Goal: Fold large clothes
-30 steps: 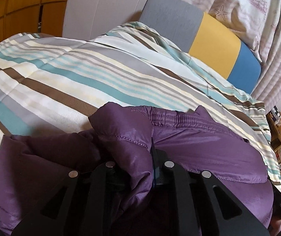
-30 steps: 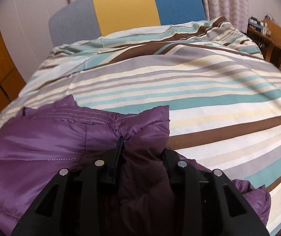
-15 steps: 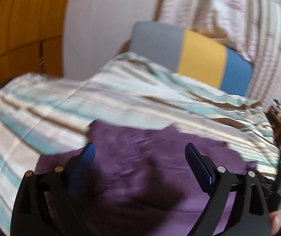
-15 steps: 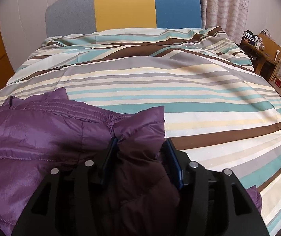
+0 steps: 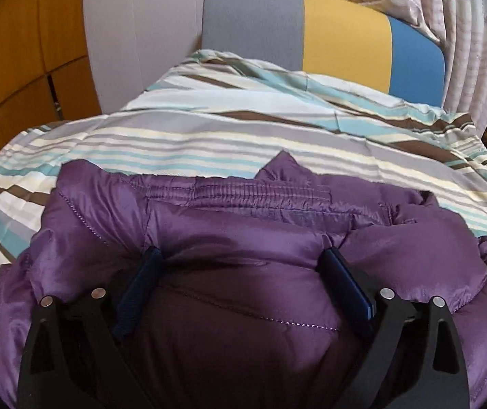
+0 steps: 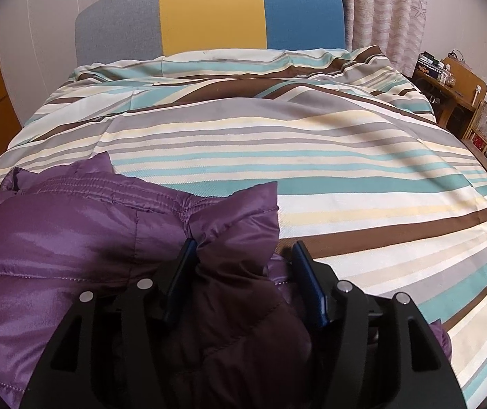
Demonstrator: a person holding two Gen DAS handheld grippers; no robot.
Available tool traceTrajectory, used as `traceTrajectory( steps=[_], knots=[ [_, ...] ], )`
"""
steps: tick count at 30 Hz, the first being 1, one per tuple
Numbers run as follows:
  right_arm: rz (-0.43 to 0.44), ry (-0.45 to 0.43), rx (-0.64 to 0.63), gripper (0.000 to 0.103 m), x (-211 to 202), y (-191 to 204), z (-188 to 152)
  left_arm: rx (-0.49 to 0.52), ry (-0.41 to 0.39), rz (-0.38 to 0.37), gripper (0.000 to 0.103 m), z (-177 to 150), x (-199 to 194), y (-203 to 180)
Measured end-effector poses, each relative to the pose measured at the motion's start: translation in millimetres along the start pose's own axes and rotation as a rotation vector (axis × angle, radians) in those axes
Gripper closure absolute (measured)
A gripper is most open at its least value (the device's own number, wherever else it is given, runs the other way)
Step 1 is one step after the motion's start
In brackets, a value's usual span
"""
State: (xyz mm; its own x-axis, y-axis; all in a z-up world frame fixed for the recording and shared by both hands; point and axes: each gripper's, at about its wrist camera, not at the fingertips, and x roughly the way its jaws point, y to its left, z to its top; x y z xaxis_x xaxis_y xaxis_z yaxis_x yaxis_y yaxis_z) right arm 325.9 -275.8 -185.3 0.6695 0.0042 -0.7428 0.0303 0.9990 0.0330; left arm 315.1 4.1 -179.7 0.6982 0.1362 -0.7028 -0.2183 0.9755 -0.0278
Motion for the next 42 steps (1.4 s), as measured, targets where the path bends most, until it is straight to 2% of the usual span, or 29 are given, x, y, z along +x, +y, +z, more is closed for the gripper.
traceTrajectory(
  steps=[3, 7, 8, 10, 13, 15, 18, 21, 24, 27, 34, 36, 38, 42],
  knots=[
    [0.037, -0.042, 0.029, 0.045, -8.1, -5.5, -1.6, -0.001, 0.003, -0.006, 0.007, -1.9, 0.4, -0.4],
    [0.08, -0.186, 0.031, 0.044, -57.3, -4.7, -3.9, -0.008, -0.001, -0.02, 0.007, -2.2, 0.0, 3.1],
    [0.124, -0.232, 0.002, 0.044, -77.8, 4.9, -4.0, -0.008, -0.001, -0.019, 0.007, -1.9, 1.0, 1.6],
    [0.198, -0.263, -0.067, 0.043, -97.5, 27.4, -1.7, -0.005, -0.001, -0.014, 0.007, -1.9, 1.0, 0.4],
    [0.257, -0.224, -0.16, 0.042, -91.6, 62.3, 3.4, -0.009, -0.001, -0.019, 0.007, -2.0, 0.1, -0.2],
    [0.25, -0.17, -0.193, 0.042, -68.7, 79.9, 3.7, -0.015, -0.004, -0.029, 0.007, -2.5, -0.8, 1.4],
    [0.252, -0.052, -0.17, 0.041, -30.1, 81.9, -1.8, -0.025, -0.007, -0.042, 0.006, -2.5, -0.3, 3.4],
    [0.243, -0.03, -0.153, 0.041, -11.7, 81.7, -2.8, -0.02, 0.002, -0.03, 0.005, -2.2, 2.3, 0.8],
    [0.2, -0.038, -0.185, 0.041, -10.2, 89.9, -6.1, -0.019, 0.01, -0.033, 0.005, -1.7, 2.6, 0.6],
    [0.207, -0.04, -0.181, 0.04, -10.8, 88.1, -6.5, -0.016, 0.019, -0.04, 0.003, -0.6, 0.4, 0.8],
    [0.214, -0.049, -0.176, 0.039, -12.7, 82.8, -7.3, -0.017, 0.056, -0.131, 0.003, 2.4, -27.8, 24.4],
    [0.221, -0.054, -0.173, 0.039, -13.7, 81.6, -6.8, -0.037, 0.042, -0.106, 0.003, 5.8, -33.6, 38.1],
    [0.244, -0.085, -0.155, 0.031, -21.2, 77.0, -7.6, -0.063, 0.032, -0.055, 0.003, 8.7, -35.7, 55.4],
    [0.28, -0.159, -0.089, 0.03, -49.7, 52.9, -6.8, -0.101, 0.052, 0.019, 0.003, 5.8, -33.3, 87.1]
  ],
)
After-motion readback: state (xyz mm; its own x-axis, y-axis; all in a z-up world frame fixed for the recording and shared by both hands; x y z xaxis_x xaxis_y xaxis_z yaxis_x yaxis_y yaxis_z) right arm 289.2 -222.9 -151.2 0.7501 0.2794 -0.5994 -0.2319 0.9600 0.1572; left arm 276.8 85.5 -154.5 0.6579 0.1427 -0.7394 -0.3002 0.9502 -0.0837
